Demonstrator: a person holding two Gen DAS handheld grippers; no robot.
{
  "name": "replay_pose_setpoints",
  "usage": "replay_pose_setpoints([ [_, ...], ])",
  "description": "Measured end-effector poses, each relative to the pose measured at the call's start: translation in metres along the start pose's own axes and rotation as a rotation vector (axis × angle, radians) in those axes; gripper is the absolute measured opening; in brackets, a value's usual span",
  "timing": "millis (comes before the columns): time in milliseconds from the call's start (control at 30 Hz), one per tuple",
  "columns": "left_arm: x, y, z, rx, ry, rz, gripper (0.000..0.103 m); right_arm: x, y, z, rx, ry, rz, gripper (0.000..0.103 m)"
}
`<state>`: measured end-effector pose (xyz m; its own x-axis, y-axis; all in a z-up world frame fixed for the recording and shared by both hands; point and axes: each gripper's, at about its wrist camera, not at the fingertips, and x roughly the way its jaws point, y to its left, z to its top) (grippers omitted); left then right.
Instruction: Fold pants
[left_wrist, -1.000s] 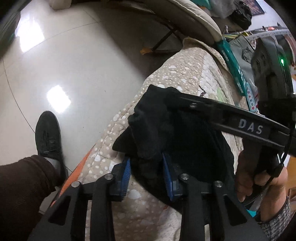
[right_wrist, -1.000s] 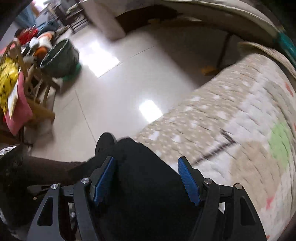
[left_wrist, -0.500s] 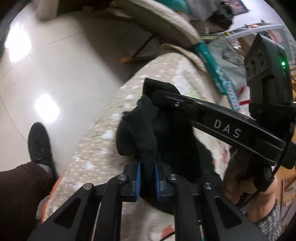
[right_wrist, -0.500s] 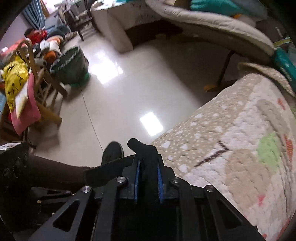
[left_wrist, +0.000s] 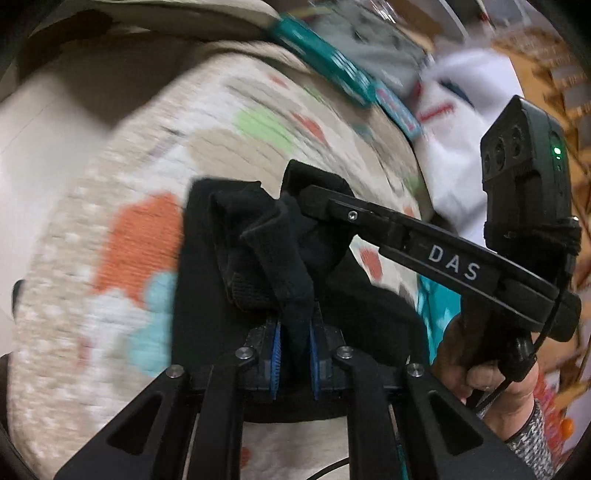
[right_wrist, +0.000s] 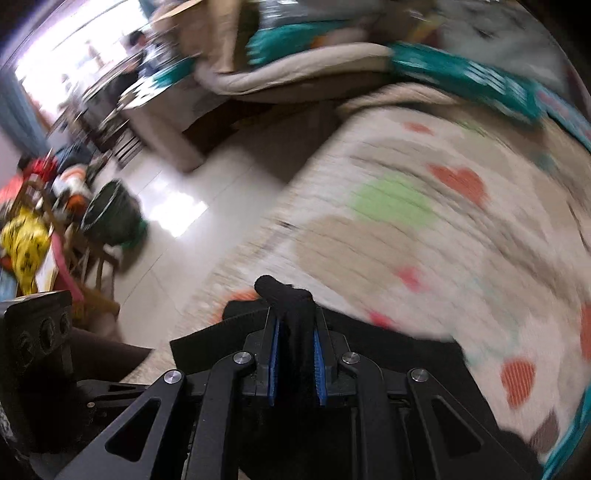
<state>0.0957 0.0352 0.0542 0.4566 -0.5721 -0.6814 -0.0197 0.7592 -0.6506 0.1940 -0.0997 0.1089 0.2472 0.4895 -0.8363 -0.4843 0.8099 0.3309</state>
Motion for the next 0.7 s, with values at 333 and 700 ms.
replay_pose_setpoints([
  [333,0.034,-0.049,-0.040,0.143,0.174,-0.085,0.042,-0.037,-0.127,-0.078,0.374,-0.043,-0.232,0.052],
  [700,-0.027,-0.001,0.001,0.079,0.001,-0.022,0.045,-0.063,-0.042,-0.055,0.283,-0.181,-0.098,0.053],
])
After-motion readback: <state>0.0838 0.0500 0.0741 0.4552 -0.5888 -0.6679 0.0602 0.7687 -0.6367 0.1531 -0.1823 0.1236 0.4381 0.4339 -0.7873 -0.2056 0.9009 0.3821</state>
